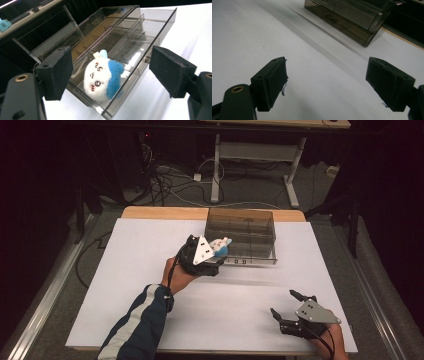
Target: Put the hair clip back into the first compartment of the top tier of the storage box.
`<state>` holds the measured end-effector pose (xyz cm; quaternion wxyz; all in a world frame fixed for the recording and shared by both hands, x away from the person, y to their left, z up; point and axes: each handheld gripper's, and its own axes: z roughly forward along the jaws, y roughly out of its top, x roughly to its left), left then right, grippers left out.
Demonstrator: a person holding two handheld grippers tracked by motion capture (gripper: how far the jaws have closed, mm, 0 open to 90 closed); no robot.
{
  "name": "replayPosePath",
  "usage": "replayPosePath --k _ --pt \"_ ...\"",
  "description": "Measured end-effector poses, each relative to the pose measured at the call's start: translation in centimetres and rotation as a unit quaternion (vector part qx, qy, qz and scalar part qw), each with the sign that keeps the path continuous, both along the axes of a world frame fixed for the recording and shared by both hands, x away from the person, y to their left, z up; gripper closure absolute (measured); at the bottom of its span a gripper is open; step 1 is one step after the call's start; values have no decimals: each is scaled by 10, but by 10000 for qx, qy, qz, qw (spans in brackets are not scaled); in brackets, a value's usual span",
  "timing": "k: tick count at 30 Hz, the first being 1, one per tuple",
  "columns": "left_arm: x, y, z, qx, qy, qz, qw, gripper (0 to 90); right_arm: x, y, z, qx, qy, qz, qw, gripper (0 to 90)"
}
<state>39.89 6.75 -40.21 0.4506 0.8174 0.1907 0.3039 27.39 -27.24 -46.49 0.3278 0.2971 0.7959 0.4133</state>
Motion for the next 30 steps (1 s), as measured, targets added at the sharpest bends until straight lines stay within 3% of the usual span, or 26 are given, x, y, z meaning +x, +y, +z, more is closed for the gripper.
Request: replayPosePath --k 30 --pt "-26 5 -5 151 -274 -225 9993 189 -1 2 0 -31 -18 40 10000 176"
